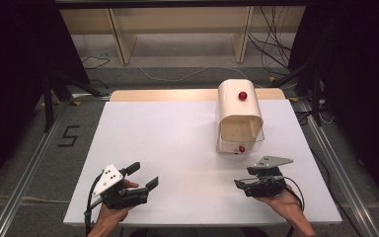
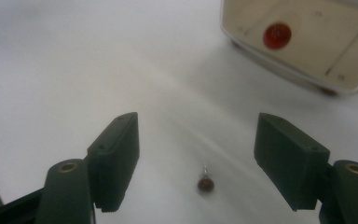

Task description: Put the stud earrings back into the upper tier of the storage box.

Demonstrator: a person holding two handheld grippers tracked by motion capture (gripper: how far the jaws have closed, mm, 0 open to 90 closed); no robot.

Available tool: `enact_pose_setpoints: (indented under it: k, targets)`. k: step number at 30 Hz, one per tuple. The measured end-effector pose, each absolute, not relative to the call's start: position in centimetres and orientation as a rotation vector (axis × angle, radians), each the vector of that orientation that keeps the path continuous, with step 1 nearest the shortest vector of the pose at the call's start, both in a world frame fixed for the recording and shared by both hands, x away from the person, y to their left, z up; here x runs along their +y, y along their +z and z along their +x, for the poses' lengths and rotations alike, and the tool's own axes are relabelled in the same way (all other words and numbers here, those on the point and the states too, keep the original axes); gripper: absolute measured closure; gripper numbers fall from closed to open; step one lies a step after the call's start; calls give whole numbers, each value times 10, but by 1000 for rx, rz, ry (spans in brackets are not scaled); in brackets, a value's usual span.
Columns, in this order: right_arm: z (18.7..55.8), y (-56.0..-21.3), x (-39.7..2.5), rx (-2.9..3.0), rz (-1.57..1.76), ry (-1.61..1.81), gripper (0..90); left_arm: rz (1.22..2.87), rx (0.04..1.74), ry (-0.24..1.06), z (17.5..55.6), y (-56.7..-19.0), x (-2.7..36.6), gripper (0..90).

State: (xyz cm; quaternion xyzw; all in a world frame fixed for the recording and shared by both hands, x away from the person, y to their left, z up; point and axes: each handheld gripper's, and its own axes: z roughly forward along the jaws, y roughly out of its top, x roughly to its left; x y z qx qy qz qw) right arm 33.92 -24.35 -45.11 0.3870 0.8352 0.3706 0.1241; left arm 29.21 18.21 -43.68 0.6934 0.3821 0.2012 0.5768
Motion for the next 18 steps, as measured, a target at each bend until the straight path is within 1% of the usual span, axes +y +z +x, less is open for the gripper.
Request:
enact_pose_setpoints:
  k: [6, 8, 18]
  targets:
    - [343, -464, -244, 2499, 1141, 976, 453, 1624, 894, 471, 292, -437, 182, 163]
    - [344, -464, -244, 2501, 1147, 964, 468, 1625, 894, 472, 292, -437, 182, 164]
    - [348, -475, -243, 2565, 1108, 888, 655, 1627, 892, 473, 292, -437, 182, 163]
